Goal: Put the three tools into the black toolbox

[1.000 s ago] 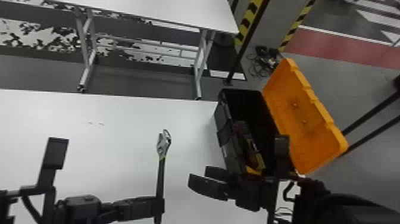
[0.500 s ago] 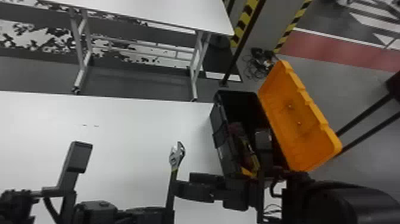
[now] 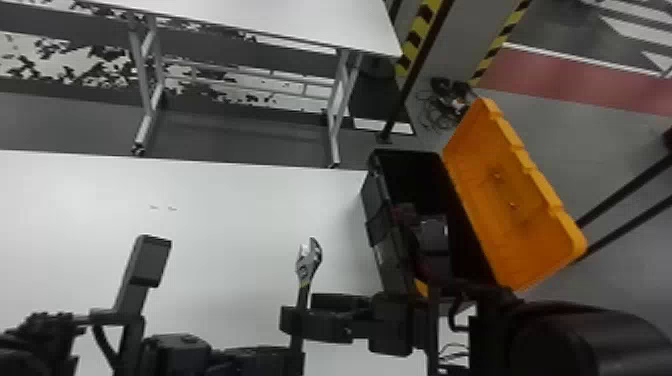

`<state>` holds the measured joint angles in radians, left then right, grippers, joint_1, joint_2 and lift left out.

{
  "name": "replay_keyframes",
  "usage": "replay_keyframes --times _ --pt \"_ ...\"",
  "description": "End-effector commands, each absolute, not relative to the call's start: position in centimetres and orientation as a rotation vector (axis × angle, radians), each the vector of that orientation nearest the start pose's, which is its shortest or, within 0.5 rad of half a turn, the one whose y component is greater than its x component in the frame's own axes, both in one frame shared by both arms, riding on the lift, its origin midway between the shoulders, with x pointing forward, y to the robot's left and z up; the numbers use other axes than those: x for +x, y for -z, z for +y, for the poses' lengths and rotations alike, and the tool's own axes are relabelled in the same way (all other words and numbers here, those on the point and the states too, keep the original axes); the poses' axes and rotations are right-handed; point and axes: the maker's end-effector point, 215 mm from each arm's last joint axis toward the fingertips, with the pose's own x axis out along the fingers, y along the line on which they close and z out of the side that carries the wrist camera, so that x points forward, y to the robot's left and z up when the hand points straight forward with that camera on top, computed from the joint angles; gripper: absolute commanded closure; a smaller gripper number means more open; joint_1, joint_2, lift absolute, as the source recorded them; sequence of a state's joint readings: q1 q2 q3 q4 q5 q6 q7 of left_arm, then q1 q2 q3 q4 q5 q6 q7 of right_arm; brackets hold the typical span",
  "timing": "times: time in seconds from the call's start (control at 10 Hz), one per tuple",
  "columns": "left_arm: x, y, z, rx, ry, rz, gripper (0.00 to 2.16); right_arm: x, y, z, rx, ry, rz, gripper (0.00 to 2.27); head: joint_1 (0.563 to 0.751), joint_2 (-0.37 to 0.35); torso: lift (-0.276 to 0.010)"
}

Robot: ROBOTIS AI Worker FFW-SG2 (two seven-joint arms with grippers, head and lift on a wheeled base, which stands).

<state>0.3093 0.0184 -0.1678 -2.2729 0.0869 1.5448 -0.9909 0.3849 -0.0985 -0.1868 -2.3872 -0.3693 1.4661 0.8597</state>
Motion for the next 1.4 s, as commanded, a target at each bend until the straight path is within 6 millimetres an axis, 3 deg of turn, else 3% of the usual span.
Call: replay_keyframes --times 0.0,0.1,0.2,0.3,0.5,0.9,1.0,1.1,1.2,1.3 --pt "23.7 40.5 -2.6 -0.569 1.114 1.081 2.14 28.7 38.0 -8.3 0.579 -0.904 0.885 0.17 0.695 -0.268 -0.051" --pt "23.7 40.5 -2.6 -0.57 1.115 1.08 2.14 28.7 37.9 -8.1 0.576 -0.91 0.881 0.63 0.695 -0.263 -0.051" --pt "23.7 40.5 -2.6 -0.57 1.115 1.08 2.14 28.6 37.9 -8.0 0.577 -0.91 0.883 1.92 0.695 -0.252 -0.051" --pt "23.7 40.5 -2.5 -0.571 1.114 1.08 2.14 28.8 37.9 -8.2 0.565 -0.901 0.869 2.25 0.695 -0.247 -0.051" --pt "23.7 40.5 -2.4 -0.568 1.11 1.077 2.14 29.4 37.0 -8.8 0.543 -0.898 0.812 2.25 0.695 -0.247 -0.051" --pt "23.5 40.6 -2.4 -0.568 1.103 1.077 2.13 29.1 37.2 -9.4 0.54 -0.884 0.813 2.25 0.695 -0.263 -0.051" --pt "23.6 40.7 -2.4 -0.549 1.094 1.054 1.95 29.1 37.1 -9.4 0.537 -0.886 0.809 2.25 0.695 -0.265 -0.051" --pt "23.6 40.5 -2.3 -0.536 1.093 1.037 0.91 28.9 37.1 -9.5 0.537 -0.883 0.81 2.25 0.695 -0.266 -0.051" --pt "23.4 40.4 -2.4 -0.535 1.096 1.036 0.0 28.7 36.9 -9.6 0.536 -0.883 0.808 2.25 0.695 -0.267 -0.051" --pt "23.4 40.4 -2.5 -0.537 1.098 1.036 0.0 28.8 36.8 -9.9 0.529 -0.878 0.781 2.25 0.695 -0.273 -0.051"
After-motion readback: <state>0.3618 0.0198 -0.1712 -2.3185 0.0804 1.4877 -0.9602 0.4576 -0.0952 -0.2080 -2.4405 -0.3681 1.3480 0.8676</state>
